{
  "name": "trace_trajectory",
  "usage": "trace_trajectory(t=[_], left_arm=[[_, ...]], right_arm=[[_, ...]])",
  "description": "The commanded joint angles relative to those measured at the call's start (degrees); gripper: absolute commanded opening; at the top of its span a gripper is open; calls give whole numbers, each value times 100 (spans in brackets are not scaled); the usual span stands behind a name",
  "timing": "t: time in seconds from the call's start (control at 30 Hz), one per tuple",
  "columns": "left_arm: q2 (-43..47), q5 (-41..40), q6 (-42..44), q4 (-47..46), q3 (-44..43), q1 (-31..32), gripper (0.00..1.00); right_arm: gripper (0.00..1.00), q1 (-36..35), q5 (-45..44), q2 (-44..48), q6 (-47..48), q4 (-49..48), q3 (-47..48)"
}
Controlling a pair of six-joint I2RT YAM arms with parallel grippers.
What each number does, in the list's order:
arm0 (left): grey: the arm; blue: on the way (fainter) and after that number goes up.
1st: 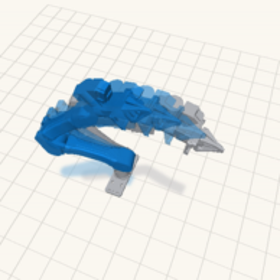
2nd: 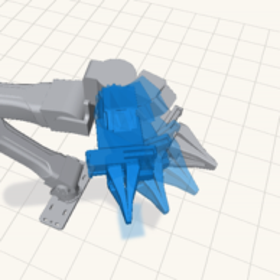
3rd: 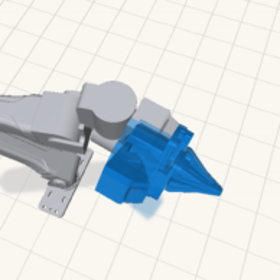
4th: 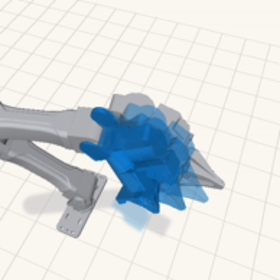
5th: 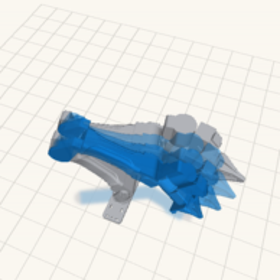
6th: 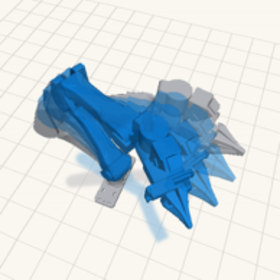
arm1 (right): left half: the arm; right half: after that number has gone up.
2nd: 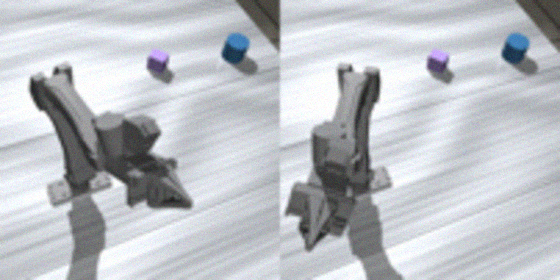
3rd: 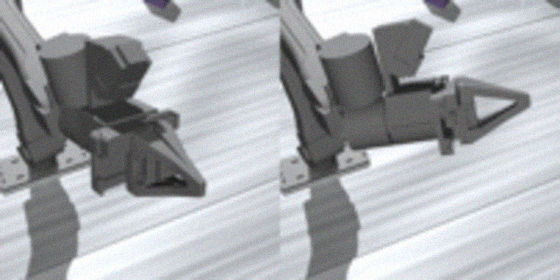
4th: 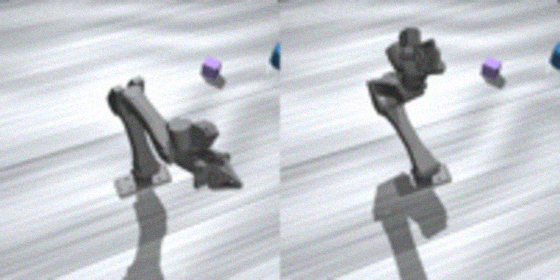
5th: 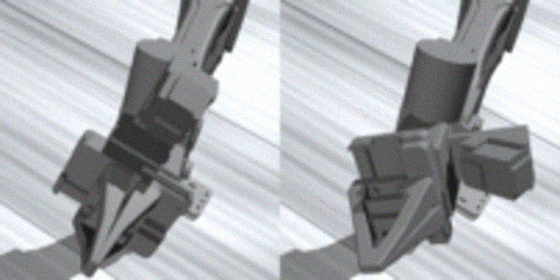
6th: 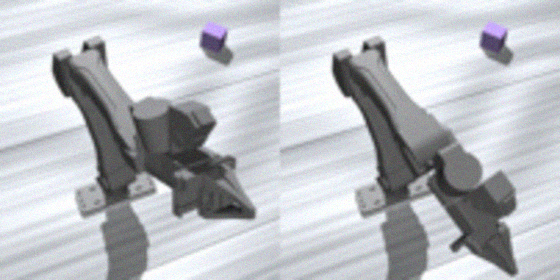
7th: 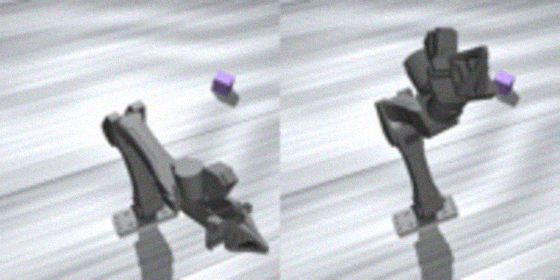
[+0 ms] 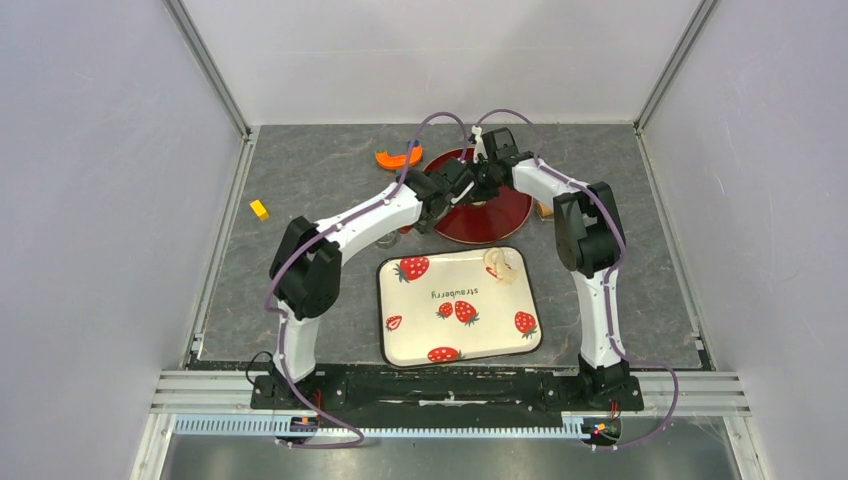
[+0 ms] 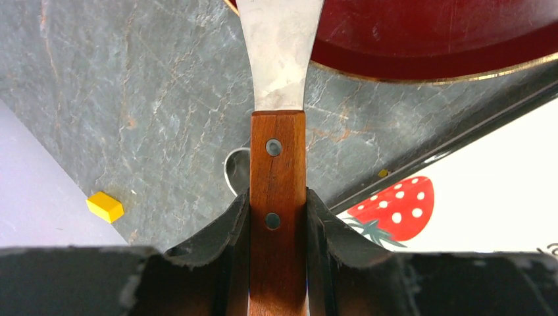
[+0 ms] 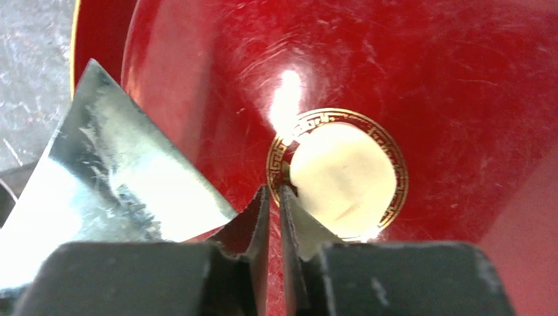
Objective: Roll out the dumpling wrappers from the dough
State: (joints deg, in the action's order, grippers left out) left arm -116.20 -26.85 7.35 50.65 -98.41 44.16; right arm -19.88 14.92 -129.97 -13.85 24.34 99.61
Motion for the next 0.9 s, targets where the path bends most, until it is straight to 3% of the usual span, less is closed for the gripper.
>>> trace_trajectory(t=[0.0, 0.3, 0.63, 0.77, 0.87], left_arm=[[801, -131, -221, -255, 243, -2, 2], [2063, 750, -1547, -1292, 1435, -262, 2], [4133, 1909, -3263, -3653, 4148, -1121, 2], [4898, 1973, -3581, -3932, 4928, -1486, 2], [5441, 1805, -3810, -3851, 5432, -1723, 2]], right_arm=[[17, -25, 754, 577, -10, -564, -243], [47, -24, 910, 1825, -67, -1051, -1256], [80, -7, 203, 3342, 232, -1156, -2759], [94, 14, -76, 3948, 339, -1156, -3451], [98, 39, -197, 4345, 375, -1160, -3956]])
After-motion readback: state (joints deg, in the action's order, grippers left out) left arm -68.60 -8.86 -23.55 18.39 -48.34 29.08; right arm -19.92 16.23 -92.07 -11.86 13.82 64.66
